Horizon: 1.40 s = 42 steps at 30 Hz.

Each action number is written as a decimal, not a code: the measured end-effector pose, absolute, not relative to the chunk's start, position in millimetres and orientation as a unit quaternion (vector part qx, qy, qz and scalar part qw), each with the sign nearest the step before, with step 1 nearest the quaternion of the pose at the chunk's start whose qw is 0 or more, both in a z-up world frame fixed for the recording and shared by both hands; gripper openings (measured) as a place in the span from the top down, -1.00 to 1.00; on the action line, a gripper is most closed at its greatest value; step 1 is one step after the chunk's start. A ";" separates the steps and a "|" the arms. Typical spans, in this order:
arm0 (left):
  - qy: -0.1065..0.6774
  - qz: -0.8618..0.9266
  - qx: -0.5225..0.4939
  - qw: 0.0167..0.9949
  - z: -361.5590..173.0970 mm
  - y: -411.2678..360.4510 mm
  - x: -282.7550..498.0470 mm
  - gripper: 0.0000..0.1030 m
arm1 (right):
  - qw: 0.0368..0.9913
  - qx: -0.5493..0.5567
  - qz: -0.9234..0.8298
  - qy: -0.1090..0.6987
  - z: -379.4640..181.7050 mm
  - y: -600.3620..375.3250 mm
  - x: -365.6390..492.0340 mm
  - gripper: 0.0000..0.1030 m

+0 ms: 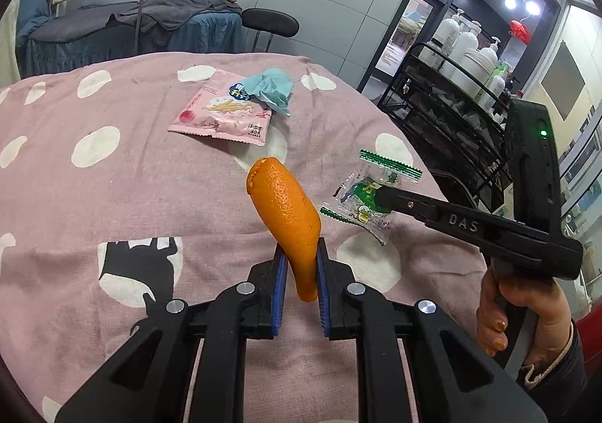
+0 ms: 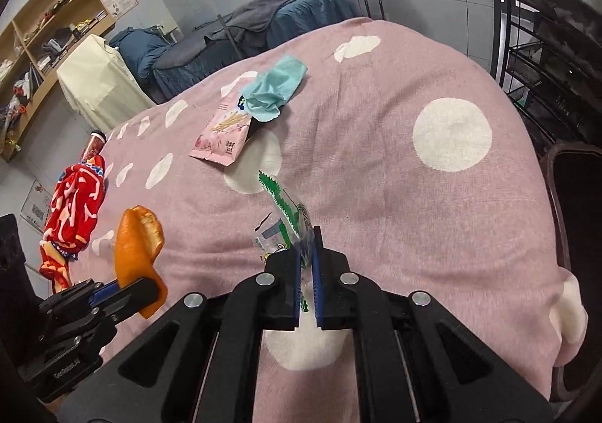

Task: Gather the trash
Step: 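Carry the green candy wrapper to the bin and open the right tool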

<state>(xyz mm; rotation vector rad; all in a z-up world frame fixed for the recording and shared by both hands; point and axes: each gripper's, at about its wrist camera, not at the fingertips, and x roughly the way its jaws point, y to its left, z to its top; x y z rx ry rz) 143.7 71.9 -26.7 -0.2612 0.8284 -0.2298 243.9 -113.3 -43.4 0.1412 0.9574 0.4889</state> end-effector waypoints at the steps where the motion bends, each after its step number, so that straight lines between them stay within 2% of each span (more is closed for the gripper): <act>1: 0.401 -0.114 -0.125 0.900 -26.4 69.0 143.9 0.71 | 0.859 0.068 0.232 0.452 -42.2 -116.5 239.5 0.88; 16: 0.388 -0.177 -0.073 0.902 -13.0 4.8 146.0 0.71 | 0.889 0.131 0.179 0.399 -33.0 -206.6 186.7 0.88; 27: 0.367 -0.243 -0.030 0.897 4.2 -61.8 148.5 0.71 | 0.921 0.158 0.052 0.351 -20.8 -311.2 151.6 0.87; 42: 0.353 -0.294 -0.001 0.888 15.3 -115.9 145.8 0.71 | 0.889 0.166 -0.028 0.425 -82.5 -377.5 186.2 0.87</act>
